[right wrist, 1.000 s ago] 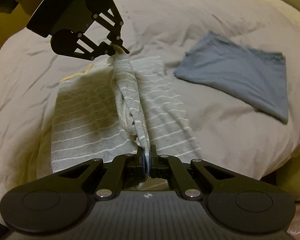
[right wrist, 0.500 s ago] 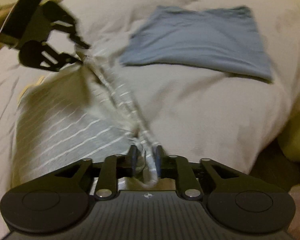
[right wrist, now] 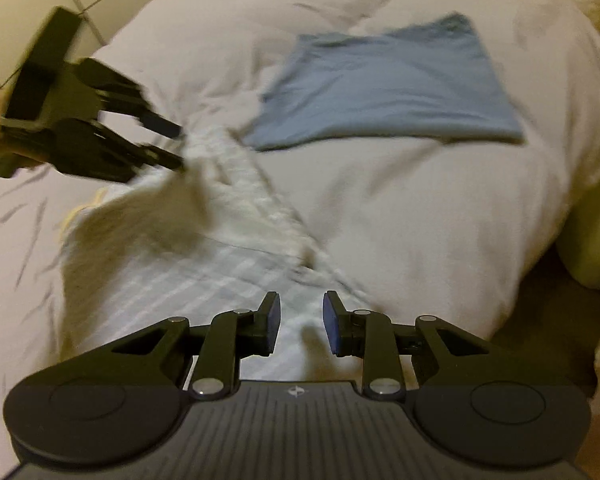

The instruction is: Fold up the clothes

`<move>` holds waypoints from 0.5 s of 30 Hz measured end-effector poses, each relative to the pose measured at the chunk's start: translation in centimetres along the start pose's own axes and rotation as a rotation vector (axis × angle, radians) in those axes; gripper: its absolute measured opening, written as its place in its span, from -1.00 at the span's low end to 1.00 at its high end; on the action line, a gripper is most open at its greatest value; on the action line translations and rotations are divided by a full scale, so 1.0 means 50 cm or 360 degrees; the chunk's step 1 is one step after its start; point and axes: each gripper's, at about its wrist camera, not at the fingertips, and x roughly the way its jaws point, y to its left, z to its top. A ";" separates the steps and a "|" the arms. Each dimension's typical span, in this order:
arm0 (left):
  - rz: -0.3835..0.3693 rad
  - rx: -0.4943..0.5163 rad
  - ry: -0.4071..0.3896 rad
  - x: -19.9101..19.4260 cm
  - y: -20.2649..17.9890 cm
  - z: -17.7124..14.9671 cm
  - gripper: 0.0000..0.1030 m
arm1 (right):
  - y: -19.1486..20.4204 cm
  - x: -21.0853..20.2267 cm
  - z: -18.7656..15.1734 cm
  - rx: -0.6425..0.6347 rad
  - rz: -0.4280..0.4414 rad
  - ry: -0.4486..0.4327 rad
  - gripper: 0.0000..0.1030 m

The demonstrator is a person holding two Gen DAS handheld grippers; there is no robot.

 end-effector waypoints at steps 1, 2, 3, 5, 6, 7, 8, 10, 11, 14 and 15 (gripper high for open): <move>-0.0001 0.0001 0.0017 0.012 -0.004 0.001 -0.43 | 0.011 0.008 0.007 -0.0023 0.0020 -0.0008 -0.44; -0.0002 -0.0002 0.0036 0.024 -0.008 0.003 -0.43 | 0.020 0.018 0.014 -0.0038 0.0034 -0.0016 -0.44; -0.0002 -0.0028 0.0060 0.037 -0.006 0.003 -0.39 | 0.026 0.027 0.021 -0.0047 0.0047 -0.0021 -0.44; -0.0008 -0.0094 0.0105 0.057 0.002 0.001 -0.34 | 0.028 0.049 0.033 -0.0060 0.0064 -0.0012 -0.44; -0.0011 -0.0115 0.0115 0.063 0.006 -0.001 -0.32 | 0.025 0.057 0.035 -0.0051 0.0063 0.0004 -0.44; -0.0009 -0.0126 0.0115 0.061 0.010 -0.002 -0.32 | 0.019 0.065 0.035 -0.0031 0.0060 0.0025 -0.44; -0.0008 -0.0134 0.0113 0.058 0.013 -0.002 -0.32 | 0.013 0.067 0.033 -0.0016 0.0054 0.0037 -0.44; 0.0029 -0.0113 0.0087 0.035 0.016 -0.003 -0.33 | -0.003 0.056 0.023 -0.0002 0.0027 0.0045 -0.44; 0.0044 -0.0103 0.0072 0.021 0.018 -0.004 -0.33 | -0.013 0.048 0.015 -0.0002 0.0000 0.0049 -0.44; 0.0058 -0.0064 0.0018 -0.020 0.014 -0.002 -0.35 | -0.042 0.025 -0.007 0.0025 -0.0056 0.0058 -0.43; 0.0048 -0.0057 -0.0009 -0.034 0.010 0.001 -0.35 | -0.051 0.018 -0.013 0.0043 -0.0067 0.0060 -0.43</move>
